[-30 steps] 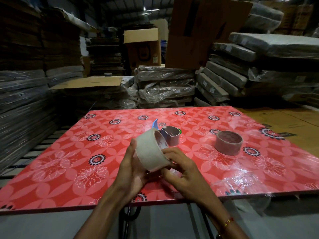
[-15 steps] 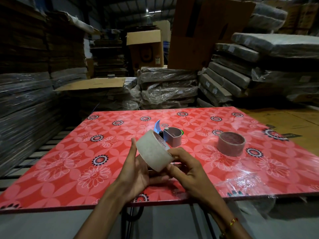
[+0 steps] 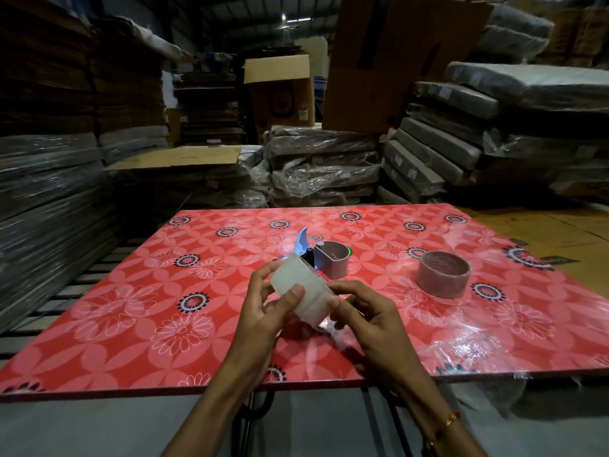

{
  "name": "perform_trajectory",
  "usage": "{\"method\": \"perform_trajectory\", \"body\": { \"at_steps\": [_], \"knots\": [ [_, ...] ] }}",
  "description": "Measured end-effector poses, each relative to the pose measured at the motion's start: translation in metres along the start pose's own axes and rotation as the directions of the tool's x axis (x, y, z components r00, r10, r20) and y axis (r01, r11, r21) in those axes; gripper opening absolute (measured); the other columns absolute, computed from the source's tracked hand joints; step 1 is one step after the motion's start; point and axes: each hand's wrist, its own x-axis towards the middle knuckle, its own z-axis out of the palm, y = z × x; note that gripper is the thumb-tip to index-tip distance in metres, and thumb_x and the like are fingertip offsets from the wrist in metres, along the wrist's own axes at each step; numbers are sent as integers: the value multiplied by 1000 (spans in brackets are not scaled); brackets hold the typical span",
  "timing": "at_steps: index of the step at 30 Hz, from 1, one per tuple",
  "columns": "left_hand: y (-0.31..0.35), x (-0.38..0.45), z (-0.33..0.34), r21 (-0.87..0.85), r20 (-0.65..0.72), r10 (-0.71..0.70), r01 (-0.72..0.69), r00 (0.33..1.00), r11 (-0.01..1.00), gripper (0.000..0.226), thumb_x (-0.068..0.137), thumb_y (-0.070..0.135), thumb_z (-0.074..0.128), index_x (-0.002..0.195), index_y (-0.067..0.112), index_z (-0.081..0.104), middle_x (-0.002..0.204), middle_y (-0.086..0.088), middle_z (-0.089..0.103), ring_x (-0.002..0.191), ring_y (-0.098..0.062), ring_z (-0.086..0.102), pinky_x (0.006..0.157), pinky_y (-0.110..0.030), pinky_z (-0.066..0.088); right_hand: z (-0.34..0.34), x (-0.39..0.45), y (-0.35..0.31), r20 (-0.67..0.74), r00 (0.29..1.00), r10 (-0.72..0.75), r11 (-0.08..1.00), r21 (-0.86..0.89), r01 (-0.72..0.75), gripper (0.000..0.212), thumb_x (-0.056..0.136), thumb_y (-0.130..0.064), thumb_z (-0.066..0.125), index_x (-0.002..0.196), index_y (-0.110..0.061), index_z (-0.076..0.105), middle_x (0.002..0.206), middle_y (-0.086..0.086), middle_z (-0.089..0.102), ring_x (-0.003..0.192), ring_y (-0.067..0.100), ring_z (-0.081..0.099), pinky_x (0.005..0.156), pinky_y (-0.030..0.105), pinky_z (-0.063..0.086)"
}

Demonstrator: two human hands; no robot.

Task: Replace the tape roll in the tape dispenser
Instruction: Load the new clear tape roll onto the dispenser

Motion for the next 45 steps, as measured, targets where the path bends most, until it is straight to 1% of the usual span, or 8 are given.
{"method": "perform_trajectory", "body": {
  "at_steps": [3,9,16,22,26,30,37,45],
  "knots": [
    [1,0,1,-99,32,-68,71,997,993,51,80,29,70,127,22,50,120,-20,66,90,-30,70,68,-39,59,3,2,0,-3,1000,-6,997,-72,6,24,90,-41,64,107,-27,73,106,-5,69,86,18,66,76,50,58],
    [-4,2,1,8,51,-70,70,996,998,47,79,28,69,119,11,52,110,-15,68,90,-21,71,72,-31,59,0,3,4,38,998,-53,994,-98,56,23,98,-27,55,115,-20,70,125,-7,65,122,19,61,100,33,51],
    [-6,-1,-2,235,97,82,-103,992,966,55,82,39,63,135,42,49,130,-2,61,113,-26,65,93,-49,55,1,1,5,4,1000,-20,994,-105,20,29,92,-34,63,120,-31,63,127,-6,62,113,11,66,86,29,58],
    [-4,-5,-1,258,13,82,-82,997,963,46,74,47,65,117,32,57,103,-8,71,92,-31,71,72,-42,60,5,0,3,30,998,60,988,-145,-55,66,74,-54,73,134,-35,53,120,-16,66,107,4,68,87,26,59],
    [-5,-3,-1,242,17,54,-56,998,969,45,74,46,69,113,30,56,106,-11,69,94,-35,69,70,-44,57,2,-1,1,71,993,91,979,-189,-77,58,78,-54,70,131,-42,52,113,-11,71,92,13,74,81,44,62],
    [-5,-7,2,331,18,126,-125,992,935,37,76,51,63,108,33,58,104,5,67,90,-18,67,70,-35,57,0,1,0,114,987,115,981,-170,-95,53,83,-48,67,133,-41,52,122,-8,68,96,13,73,84,45,61],
    [-4,-9,0,391,24,244,-233,970,890,30,82,42,59,103,25,71,127,7,56,120,-7,56,80,-13,50,7,-2,2,-1,1000,6,933,-359,-6,54,74,-66,67,123,-46,56,116,-11,59,94,13,66,77,42,60],
    [-4,-9,-2,262,38,162,-166,986,951,22,76,32,64,89,16,72,126,8,64,112,-14,63,66,-42,62,8,-3,5,17,996,-86,850,-521,82,66,71,-66,69,132,-45,53,116,-7,50,101,8,61,75,39,59]
  ]
}}
